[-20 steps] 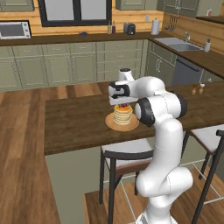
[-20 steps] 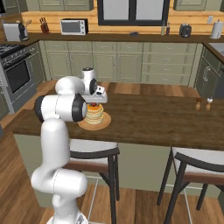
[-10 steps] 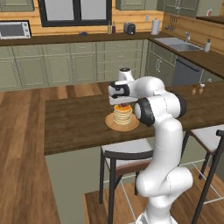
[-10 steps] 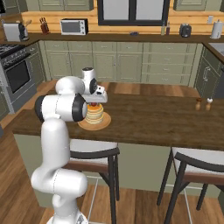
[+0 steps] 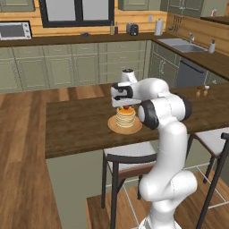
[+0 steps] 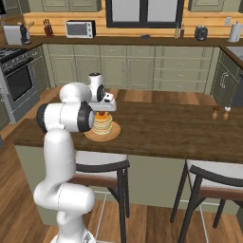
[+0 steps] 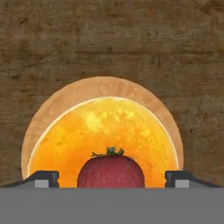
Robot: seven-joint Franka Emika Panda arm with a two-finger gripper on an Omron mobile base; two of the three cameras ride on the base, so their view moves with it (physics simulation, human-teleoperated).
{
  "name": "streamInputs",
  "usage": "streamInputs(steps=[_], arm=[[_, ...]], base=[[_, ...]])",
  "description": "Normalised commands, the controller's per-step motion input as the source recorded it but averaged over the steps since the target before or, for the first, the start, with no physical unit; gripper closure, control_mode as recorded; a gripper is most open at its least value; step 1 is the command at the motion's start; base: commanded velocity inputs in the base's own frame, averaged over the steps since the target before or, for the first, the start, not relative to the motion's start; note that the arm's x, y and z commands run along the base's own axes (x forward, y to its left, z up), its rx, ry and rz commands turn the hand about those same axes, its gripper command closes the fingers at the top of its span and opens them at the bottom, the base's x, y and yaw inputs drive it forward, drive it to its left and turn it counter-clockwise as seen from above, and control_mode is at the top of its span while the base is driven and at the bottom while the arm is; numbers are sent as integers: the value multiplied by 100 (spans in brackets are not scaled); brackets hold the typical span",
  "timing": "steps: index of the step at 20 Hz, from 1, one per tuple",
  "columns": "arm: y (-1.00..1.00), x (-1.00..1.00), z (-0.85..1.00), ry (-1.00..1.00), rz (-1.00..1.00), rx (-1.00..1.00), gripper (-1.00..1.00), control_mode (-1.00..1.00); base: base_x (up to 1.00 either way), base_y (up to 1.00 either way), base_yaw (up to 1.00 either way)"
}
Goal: Take the strawberry from the fridge and place it on top of the pancake, located on the dining counter.
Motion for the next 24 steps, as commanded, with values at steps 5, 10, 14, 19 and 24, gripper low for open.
streamInputs(steps=[5, 10, 14, 19, 24], arm=[[0, -37, 34, -14, 0, 0, -100, -100], [2, -70, 28, -4, 0, 0, -100, -100], [14, -100, 24, -3, 0, 0, -100, -100], [23, -100, 40, -2, 0, 0, -100, -100], [19, -100, 66, 0, 0, 0, -100, -100]], base=[[0, 0, 0], [0, 0, 0], [0, 0, 0], [0, 0, 0], [0, 0, 0]])
